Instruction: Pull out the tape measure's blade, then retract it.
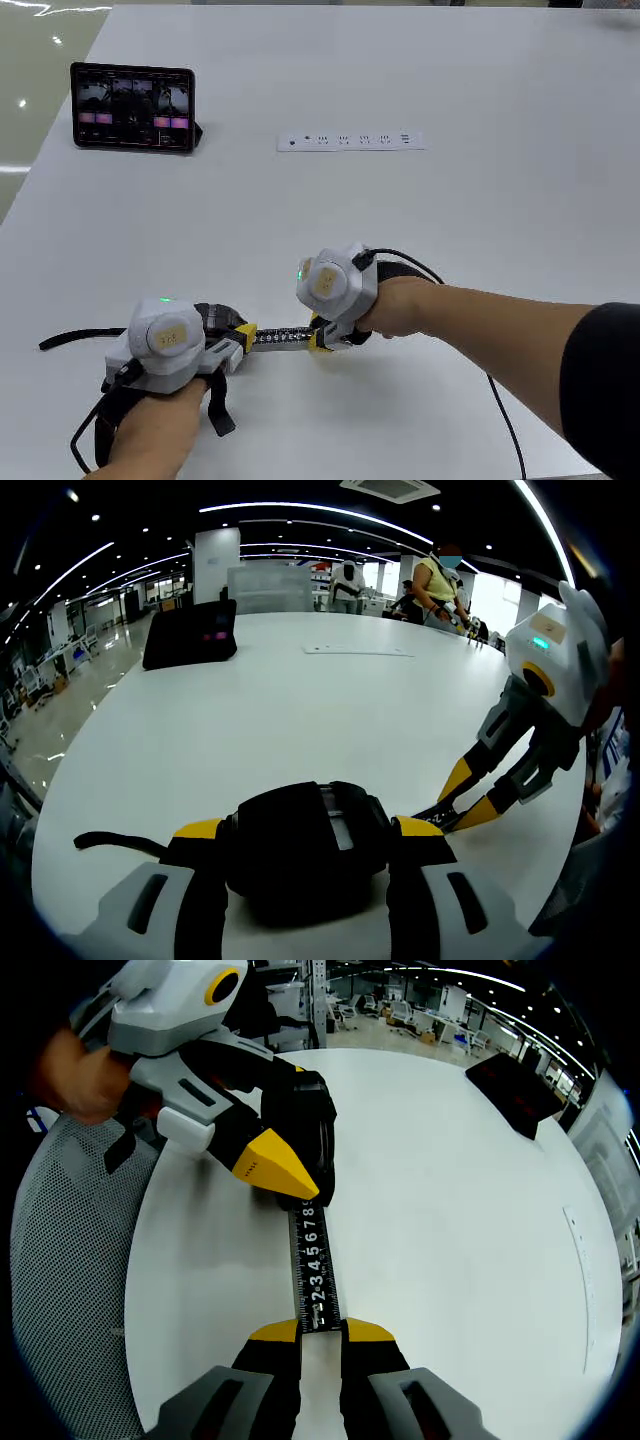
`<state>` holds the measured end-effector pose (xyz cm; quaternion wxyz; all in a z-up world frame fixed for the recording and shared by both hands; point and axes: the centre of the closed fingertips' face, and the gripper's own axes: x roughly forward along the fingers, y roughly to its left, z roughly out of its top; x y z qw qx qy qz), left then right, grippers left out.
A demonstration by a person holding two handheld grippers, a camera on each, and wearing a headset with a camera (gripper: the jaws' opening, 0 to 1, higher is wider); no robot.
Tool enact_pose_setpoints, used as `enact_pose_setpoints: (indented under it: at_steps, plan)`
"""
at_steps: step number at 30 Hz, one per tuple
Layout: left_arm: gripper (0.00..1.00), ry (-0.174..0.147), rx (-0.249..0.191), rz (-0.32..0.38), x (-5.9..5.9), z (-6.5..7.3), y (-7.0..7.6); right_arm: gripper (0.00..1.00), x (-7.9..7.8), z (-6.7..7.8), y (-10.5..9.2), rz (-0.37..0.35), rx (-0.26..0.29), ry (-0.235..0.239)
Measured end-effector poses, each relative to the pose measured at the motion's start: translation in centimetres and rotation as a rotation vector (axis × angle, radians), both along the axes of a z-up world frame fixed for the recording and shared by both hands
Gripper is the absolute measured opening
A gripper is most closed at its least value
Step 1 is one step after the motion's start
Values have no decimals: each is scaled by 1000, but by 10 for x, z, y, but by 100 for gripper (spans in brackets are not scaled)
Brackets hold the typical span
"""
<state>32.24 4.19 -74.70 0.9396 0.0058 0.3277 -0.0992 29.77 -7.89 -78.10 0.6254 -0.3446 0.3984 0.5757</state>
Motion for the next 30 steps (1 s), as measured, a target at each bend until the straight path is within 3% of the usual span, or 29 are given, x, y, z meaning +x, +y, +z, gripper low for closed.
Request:
enact_pose_setpoints:
  at_steps: [19, 27, 30]
  plan:
    - [60, 3, -31, 5, 0, 1, 1, 10, 1, 1, 7, -12, 30, 10]
    - [60, 7, -39, 2, -1, 1, 1, 10, 1, 0, 8, 14, 40, 3]
    - [60, 11, -50, -2, -1, 2, 2, 10, 0, 1, 11, 16, 64, 5]
